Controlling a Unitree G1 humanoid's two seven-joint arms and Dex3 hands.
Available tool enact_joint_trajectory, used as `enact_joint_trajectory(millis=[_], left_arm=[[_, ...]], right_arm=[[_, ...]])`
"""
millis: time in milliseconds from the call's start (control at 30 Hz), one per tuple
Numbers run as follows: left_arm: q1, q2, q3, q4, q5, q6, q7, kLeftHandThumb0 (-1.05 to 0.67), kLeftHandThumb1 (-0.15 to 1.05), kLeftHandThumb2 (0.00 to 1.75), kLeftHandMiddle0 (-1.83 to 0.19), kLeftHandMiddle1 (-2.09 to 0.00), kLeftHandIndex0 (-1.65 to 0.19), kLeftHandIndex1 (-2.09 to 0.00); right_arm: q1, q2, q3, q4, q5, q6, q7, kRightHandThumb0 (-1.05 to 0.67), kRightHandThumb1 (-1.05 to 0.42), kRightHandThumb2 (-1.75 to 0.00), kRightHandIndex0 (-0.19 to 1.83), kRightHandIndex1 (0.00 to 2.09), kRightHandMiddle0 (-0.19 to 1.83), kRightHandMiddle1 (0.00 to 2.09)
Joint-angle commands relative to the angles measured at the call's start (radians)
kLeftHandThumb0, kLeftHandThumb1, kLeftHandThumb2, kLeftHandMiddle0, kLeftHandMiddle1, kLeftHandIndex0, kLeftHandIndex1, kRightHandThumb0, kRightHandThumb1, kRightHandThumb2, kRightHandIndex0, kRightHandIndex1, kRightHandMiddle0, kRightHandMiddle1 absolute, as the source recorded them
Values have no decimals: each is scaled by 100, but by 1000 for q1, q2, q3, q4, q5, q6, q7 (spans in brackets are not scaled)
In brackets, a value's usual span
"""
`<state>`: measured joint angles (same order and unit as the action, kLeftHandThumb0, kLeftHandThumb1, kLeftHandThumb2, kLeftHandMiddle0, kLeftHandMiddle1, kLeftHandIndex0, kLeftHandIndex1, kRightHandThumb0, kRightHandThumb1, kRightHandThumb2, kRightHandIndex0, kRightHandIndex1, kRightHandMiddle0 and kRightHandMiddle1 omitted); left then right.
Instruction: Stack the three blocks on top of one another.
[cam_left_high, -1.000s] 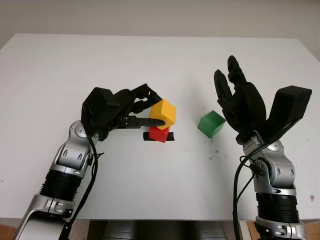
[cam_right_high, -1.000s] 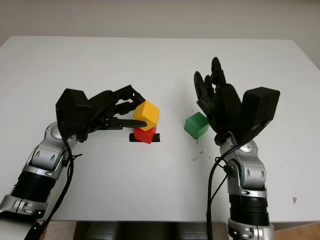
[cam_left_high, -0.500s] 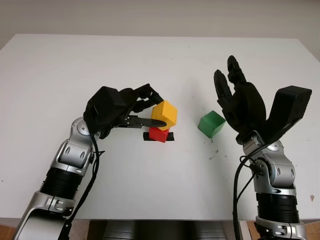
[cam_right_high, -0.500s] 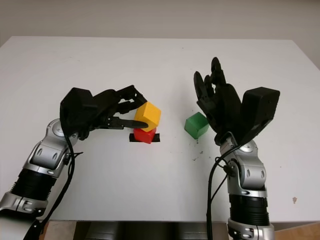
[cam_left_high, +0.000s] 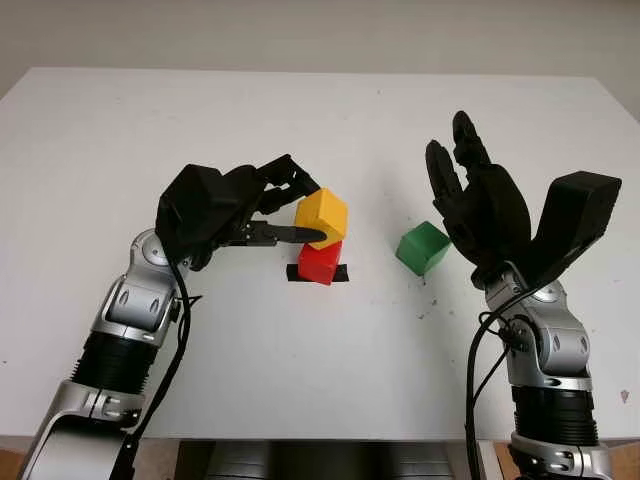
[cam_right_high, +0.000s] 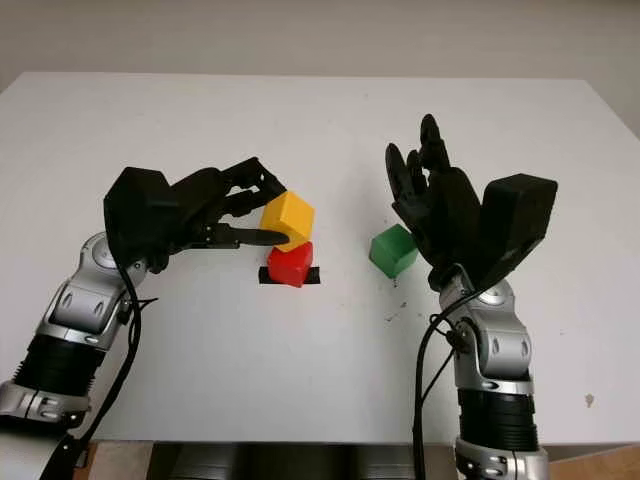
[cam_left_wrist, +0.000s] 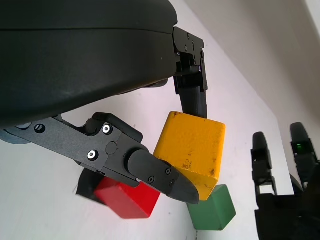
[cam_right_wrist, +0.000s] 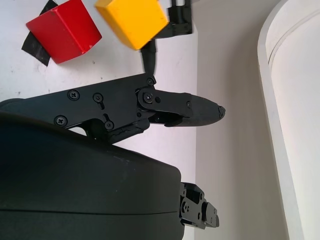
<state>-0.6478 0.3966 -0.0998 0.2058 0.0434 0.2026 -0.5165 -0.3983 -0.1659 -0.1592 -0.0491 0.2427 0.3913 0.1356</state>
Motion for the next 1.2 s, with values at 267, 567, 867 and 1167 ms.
enact_joint_trajectory(millis=[267,567,867,1167], left_arm=[[-94,60,-42,2,62,-24,-77,-39,100,5,-17,-5,-15,-182],[-134,87,-93,17,111,-13,-163,-37,101,5,-18,-5,-18,-180],[-160,98,-136,24,171,-23,-198,-39,100,5,-21,-7,-18,-179],[-141,85,-152,5,204,-12,-181,-39,100,5,-20,-6,-17,-182]], right_arm=[[-5,4,7,-13,1,-7,-1,-51,-105,-44,-19,0,-19,0],[4,-2,12,-22,-5,-6,-7,-51,-105,-44,-19,0,-19,0],[5,5,11,-16,-2,-15,-10,-51,-105,-41,-19,0,-19,0],[9,10,12,-24,-1,-10,-21,-52,-105,-41,-19,0,-19,0]])
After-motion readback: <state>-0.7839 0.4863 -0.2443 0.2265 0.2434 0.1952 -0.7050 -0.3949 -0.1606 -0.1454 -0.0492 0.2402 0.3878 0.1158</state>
